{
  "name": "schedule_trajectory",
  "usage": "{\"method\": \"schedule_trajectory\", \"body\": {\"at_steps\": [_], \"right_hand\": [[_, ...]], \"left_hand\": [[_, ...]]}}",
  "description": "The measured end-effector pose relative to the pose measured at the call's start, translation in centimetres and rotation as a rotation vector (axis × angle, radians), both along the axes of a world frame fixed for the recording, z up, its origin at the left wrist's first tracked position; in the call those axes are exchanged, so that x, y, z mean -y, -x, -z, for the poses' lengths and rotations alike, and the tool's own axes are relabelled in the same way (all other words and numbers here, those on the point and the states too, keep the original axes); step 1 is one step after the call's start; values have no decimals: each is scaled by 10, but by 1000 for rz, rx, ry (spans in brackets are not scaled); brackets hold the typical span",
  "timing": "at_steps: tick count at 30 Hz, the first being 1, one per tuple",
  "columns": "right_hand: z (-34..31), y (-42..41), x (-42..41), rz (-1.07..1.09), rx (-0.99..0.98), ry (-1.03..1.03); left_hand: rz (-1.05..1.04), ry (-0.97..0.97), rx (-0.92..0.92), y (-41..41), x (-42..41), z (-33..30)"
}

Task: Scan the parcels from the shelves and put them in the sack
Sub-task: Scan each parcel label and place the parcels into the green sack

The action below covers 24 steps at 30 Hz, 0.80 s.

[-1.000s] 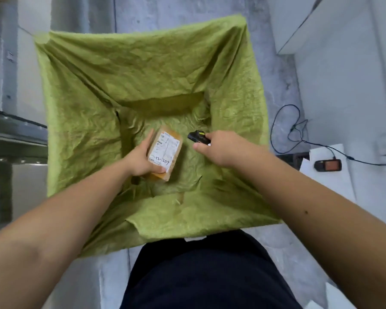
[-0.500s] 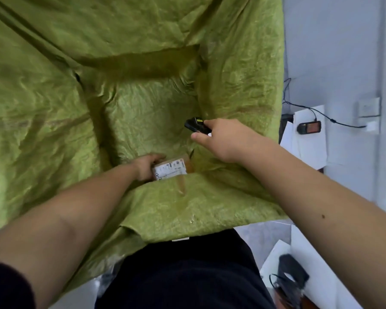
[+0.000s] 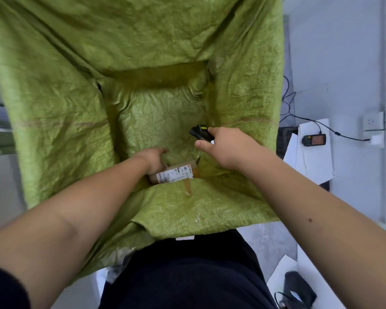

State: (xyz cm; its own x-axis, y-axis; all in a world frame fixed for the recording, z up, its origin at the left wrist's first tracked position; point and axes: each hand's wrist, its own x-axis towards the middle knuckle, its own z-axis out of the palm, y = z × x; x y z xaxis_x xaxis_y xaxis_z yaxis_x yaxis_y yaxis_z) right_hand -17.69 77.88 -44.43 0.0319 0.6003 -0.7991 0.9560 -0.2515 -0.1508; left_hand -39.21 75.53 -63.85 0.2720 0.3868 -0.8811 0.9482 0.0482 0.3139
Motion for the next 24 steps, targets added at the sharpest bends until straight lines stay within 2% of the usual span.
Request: {"method": "schedule_trajectory", "body": {"at_steps": [5,11,16,24], "right_hand": [[-21,-1,9,3,3,-84],[-43,-10,13,-33,-6,-167],[-44,-22,8,-119,-90,-203],[-53,-42,11,-329,-215,-271]], "left_hand": [[63,-168,-57,-4,-10,-44],[45,-382,-71,-13,-12,-109],[-172,-610,-220,-13,-10,-160],[-431,-708,-382,-51,54,-220]]}}
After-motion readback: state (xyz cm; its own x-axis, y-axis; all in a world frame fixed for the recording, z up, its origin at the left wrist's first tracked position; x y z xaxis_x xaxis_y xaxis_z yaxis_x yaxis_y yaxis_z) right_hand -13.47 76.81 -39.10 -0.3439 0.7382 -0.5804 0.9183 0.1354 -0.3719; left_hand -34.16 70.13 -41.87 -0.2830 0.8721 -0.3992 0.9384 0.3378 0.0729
